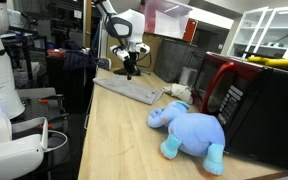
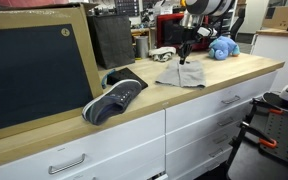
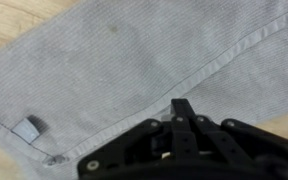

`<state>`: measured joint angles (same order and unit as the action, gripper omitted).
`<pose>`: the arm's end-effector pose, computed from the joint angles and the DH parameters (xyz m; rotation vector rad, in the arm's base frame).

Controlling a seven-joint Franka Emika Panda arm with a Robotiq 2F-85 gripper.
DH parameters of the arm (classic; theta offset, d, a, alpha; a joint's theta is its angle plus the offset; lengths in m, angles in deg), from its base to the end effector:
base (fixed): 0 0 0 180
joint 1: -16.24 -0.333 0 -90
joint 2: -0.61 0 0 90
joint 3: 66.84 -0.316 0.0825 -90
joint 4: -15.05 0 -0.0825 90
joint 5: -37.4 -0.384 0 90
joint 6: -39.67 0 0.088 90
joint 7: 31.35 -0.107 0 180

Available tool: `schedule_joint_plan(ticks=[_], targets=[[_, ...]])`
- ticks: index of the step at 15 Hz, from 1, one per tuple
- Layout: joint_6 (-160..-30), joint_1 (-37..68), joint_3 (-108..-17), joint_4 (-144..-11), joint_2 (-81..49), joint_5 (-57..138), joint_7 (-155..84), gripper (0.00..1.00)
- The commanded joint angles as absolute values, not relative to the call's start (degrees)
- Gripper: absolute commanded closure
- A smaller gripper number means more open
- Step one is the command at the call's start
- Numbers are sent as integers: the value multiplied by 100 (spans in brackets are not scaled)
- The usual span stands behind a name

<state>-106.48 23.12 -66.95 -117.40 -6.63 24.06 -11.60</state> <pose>0.5281 -0.0658 0.3000 -3.0225 -0.0607 -0.2141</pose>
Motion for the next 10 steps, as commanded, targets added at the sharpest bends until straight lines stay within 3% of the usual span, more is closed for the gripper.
schedule_joint_plan(ticks=[1,6,10], targets=[[-9961,2211,-6568,-11801,-406,2835,-1843,100],[-8485,2149,-6633,-11845,88,2574,-1906,100],[-8742,1887,-6725,-12252,269,2388,-1865,100]])
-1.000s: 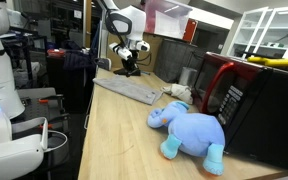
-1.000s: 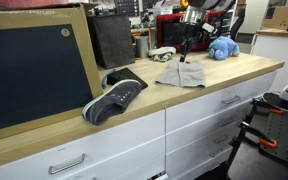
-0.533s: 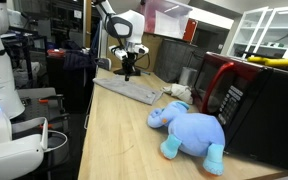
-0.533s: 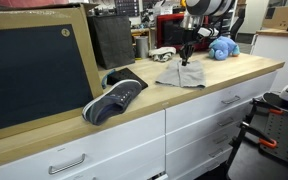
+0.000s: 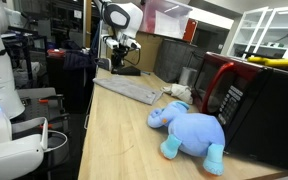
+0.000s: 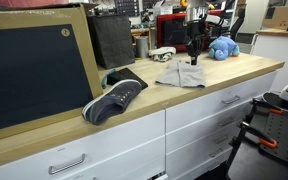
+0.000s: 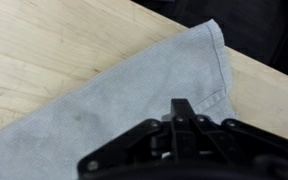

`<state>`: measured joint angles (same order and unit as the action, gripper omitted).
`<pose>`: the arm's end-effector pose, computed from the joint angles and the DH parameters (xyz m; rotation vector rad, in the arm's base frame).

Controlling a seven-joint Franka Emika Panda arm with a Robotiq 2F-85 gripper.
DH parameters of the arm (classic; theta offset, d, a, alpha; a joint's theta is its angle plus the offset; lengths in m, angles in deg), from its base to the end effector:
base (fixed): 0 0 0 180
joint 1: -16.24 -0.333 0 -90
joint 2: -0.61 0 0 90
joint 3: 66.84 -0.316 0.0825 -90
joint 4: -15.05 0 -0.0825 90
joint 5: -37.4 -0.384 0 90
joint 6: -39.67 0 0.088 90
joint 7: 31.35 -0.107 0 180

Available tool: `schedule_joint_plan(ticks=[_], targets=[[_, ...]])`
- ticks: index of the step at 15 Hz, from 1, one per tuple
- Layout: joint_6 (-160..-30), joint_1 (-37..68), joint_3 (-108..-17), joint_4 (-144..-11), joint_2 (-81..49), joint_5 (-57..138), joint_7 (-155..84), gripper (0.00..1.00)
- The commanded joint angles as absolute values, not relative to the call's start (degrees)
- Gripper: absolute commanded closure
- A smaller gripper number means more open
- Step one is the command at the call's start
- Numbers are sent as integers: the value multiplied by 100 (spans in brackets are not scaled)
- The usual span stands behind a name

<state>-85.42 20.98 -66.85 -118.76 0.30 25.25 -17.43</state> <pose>0.4870 -0.0325 0.3216 -2.9487 -0.0361 0.1900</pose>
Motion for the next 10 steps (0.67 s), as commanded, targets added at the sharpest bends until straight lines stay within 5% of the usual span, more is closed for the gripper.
schedule_joint_plan(ticks=[1,10], targets=[[-8901,1803,-6763,-12376,269,2337,-1838,100],[-10878,1543,-6835,-13430,7,2650,-1615,100]])
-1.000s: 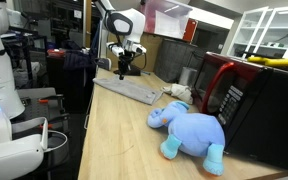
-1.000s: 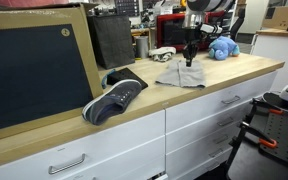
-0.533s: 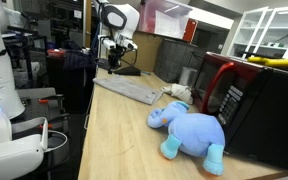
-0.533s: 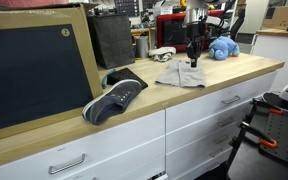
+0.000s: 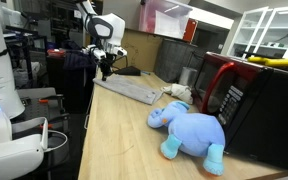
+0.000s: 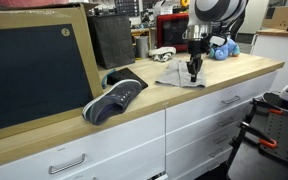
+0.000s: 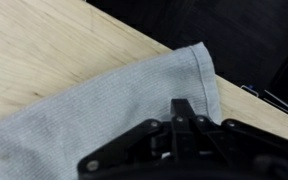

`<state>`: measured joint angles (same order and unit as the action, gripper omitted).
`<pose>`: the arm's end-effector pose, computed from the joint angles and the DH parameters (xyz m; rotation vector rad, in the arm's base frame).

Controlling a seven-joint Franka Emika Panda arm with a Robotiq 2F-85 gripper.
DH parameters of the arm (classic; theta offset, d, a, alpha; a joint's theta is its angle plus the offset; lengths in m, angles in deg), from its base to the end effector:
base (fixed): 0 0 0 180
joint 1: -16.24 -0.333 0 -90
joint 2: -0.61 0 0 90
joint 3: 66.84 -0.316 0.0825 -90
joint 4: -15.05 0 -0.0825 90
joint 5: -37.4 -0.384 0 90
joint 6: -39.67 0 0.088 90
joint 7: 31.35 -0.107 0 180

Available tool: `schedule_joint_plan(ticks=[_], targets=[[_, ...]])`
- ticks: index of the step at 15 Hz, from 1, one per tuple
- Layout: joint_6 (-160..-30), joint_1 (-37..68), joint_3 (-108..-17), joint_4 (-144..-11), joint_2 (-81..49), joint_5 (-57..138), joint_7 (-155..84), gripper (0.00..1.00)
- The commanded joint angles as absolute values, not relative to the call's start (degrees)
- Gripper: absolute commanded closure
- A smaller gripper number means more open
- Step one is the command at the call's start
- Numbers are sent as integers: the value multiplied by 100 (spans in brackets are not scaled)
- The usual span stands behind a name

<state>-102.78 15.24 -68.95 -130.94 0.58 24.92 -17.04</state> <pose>0.4462 0.0233 0.2643 -3.0020 -0.1908 0.0742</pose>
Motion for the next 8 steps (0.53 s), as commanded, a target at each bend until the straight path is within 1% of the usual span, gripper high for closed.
schedule_joint_plan(ticks=[1,4,8], targets=[[-11119,1567,-6806,-13534,-65,2697,-1593,100],[-11372,1617,-6737,-13696,-50,2809,-1538,100],[-11130,1886,-6432,-13733,36,3711,-1774,100]])
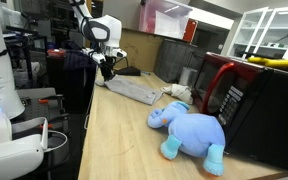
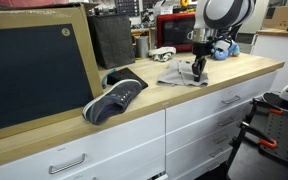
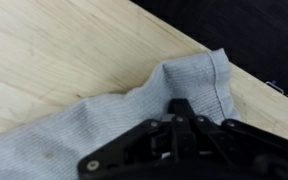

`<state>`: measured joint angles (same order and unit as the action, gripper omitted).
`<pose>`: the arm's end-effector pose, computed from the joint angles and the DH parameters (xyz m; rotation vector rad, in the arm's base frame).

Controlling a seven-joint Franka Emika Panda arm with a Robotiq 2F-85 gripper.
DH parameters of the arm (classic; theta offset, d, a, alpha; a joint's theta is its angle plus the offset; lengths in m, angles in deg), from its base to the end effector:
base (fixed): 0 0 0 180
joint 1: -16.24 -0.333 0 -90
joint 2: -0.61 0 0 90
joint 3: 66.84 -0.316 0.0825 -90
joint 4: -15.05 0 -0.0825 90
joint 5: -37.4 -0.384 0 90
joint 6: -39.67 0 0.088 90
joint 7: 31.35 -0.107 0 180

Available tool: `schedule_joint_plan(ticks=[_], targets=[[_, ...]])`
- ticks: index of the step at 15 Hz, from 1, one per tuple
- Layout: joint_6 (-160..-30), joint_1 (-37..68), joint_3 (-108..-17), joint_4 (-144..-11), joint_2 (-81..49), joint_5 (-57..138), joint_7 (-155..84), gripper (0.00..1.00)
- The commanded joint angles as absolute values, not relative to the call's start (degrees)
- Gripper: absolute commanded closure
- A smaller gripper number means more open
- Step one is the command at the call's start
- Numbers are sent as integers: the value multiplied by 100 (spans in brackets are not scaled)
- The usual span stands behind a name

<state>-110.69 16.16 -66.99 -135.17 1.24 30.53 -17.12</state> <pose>0.4338 -0.0011 0.2546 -3.0751 -0.2288 -0.0318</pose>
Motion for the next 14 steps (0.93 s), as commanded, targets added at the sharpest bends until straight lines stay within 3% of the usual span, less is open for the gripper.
schedule_joint_plan(ticks=[1,8,14], targets=[[-10994,2003,-6307,-13698,39,4045,-1849,100],[-10519,2850,-5486,-13354,-90,6175,-2335,100],[-9880,3061,-5249,-13114,15,6314,-2128,100]])
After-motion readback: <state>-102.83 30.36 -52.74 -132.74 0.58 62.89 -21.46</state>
